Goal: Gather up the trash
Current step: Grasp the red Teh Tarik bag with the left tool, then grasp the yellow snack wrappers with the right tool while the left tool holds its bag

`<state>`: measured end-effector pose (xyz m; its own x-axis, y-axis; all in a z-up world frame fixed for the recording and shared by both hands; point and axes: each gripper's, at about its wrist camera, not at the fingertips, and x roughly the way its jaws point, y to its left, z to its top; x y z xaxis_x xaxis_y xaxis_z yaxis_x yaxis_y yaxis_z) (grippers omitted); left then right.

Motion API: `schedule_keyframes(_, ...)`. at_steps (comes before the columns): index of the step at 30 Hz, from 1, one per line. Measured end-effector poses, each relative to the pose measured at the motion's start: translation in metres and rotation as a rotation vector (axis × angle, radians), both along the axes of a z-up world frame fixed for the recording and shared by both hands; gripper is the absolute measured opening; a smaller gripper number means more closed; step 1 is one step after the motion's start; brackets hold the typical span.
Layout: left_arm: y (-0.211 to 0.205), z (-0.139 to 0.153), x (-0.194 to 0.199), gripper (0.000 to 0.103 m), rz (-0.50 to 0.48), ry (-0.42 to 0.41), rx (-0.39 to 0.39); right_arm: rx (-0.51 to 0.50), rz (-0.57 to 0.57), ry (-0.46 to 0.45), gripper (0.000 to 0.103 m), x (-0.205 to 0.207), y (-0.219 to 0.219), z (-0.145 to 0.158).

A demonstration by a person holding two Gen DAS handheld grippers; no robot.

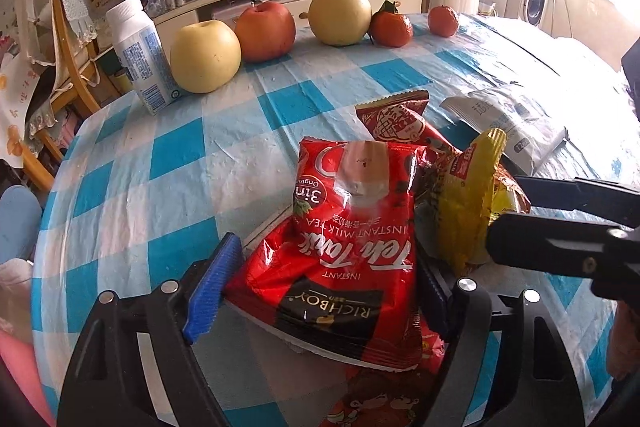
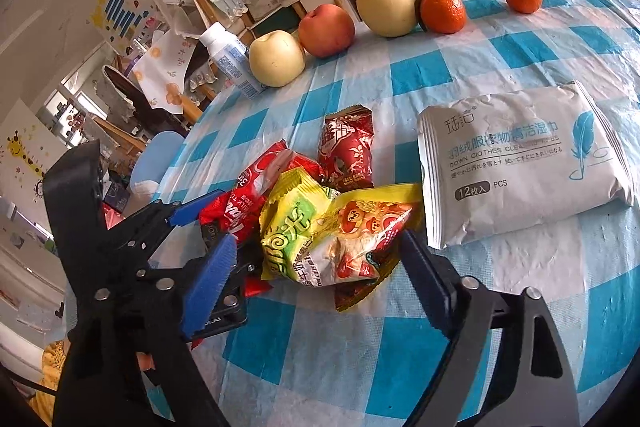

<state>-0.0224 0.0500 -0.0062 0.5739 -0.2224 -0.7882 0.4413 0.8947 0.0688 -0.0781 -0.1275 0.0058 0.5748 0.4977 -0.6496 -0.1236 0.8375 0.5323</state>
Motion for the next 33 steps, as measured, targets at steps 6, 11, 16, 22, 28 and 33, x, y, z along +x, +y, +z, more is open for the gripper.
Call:
schedule_keyframes(6, 0.003, 0.002, -0.003, 0.079, 0.016, 0.002, -0.028, 0.021, -0.023, -0.004, 0.08, 0.003, -0.004, -0.003)
schedule_keyframes(11, 0.006, 0.002, -0.008, 0.078, 0.036, -0.005, -0.034, 0.016, -0.026, -0.01, 0.08, 0.005, -0.003, -0.004)
schedule_keyframes(16, 0.013, 0.003, -0.013, 0.078, 0.064, -0.008, -0.043, -0.004, -0.034, -0.011, 0.07, 0.007, -0.001, -0.004)
schedule_keyframes(22, 0.023, 0.005, -0.018, 0.078, 0.118, -0.018, -0.044, -0.019, -0.029, -0.016, 0.067, 0.005, 0.0, -0.004)
schedule_keyframes(28, 0.033, 0.009, -0.027, 0.078, 0.169, -0.039, -0.039, -0.023, -0.017, -0.033, 0.052, 0.002, 0.001, -0.001)
schedule_keyframes(33, 0.043, 0.015, -0.036, 0.078, 0.21, -0.061, -0.046, -0.024, -0.012, -0.044, 0.046, 0.0, 0.001, 0.0)
